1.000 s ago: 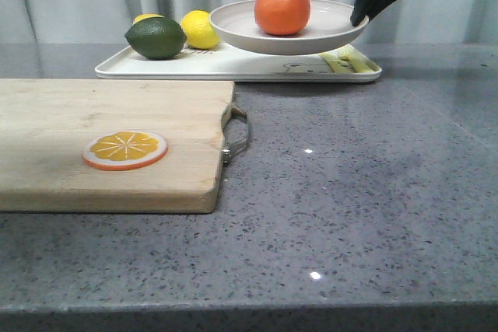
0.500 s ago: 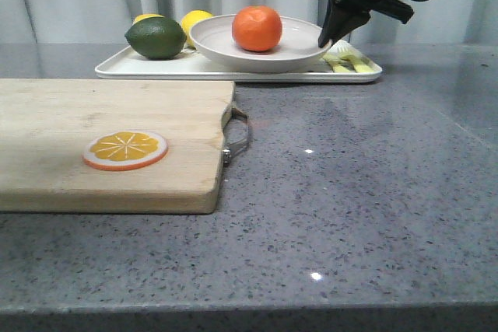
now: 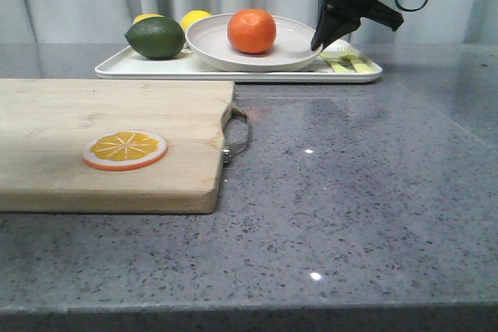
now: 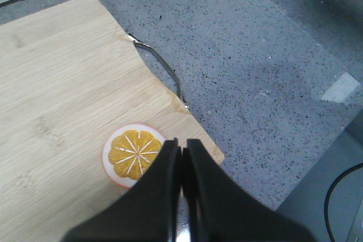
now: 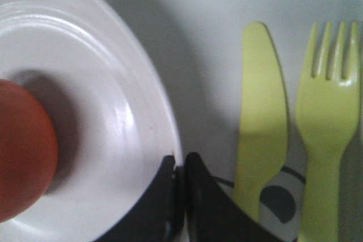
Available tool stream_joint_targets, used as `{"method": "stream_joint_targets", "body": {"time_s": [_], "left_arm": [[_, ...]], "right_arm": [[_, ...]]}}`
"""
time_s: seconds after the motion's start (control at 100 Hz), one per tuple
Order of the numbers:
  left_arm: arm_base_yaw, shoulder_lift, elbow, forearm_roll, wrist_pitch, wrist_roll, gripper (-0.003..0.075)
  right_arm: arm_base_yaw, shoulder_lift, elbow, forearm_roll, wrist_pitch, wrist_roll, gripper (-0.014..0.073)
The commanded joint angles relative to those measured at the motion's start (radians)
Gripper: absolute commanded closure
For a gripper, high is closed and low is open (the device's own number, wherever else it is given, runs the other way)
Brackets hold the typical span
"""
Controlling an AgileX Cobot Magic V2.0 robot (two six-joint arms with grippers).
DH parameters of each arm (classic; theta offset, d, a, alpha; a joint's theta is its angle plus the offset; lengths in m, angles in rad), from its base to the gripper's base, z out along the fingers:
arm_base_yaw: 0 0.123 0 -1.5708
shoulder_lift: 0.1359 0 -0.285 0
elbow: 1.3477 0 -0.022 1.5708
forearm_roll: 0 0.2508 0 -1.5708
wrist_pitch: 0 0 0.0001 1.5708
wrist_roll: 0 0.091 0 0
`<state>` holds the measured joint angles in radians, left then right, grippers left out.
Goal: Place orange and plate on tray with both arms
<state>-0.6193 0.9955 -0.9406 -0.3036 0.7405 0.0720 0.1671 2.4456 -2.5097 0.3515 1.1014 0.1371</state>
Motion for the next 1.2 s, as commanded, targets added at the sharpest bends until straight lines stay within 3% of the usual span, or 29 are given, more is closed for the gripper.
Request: {"method": "stream_joint_targets", "body": {"time_s": [0.0, 0.15, 0.39, 0.66, 0.83, 1.05, 1.19], "left_arm": [[0.002, -0.016, -0.024, -0.025, -0.065, -0.01, 0.0739], [0.002, -0.016, -0.024, -0.025, -0.065, -0.01, 0.0739], [0.002, -0.016, -0.024, -0.025, -0.065, -0.01, 0.0739], [0.002, -0.016, -0.024, -0.025, -0.065, -0.01, 0.0739], [0.002, -0.016, -0.024, -0.025, -0.065, -0.01, 0.0739], [0.002, -0.016, -0.024, -0.025, -0.066, -0.01, 0.0739], [0.002, -0.018, -0.024, -0.025, -0.068, -0.01, 0.0739]], "right_arm": [[0.001, -0.069, -0.037, 0.032, -0.055, -0.004, 0.065], [0.001, -0.061, -0.037, 0.032, -0.054, -0.004, 0.0632], [0.001, -0.058, -0.037, 0.032, -0.05, -0.004, 0.0411], [0.001, -0.061, -0.073, 0.032, -0.01, -0.004, 0.0387], [0.001, -0.061, -0.15, 0.015, 0.097, -0.004, 0.0412], [0.001, -0.064, -0.239, -0.024, 0.239, -0.004, 0.0667], [0.003, -0.1, -0.242, -0.021, 0.239, -0.004, 0.0653]]}}
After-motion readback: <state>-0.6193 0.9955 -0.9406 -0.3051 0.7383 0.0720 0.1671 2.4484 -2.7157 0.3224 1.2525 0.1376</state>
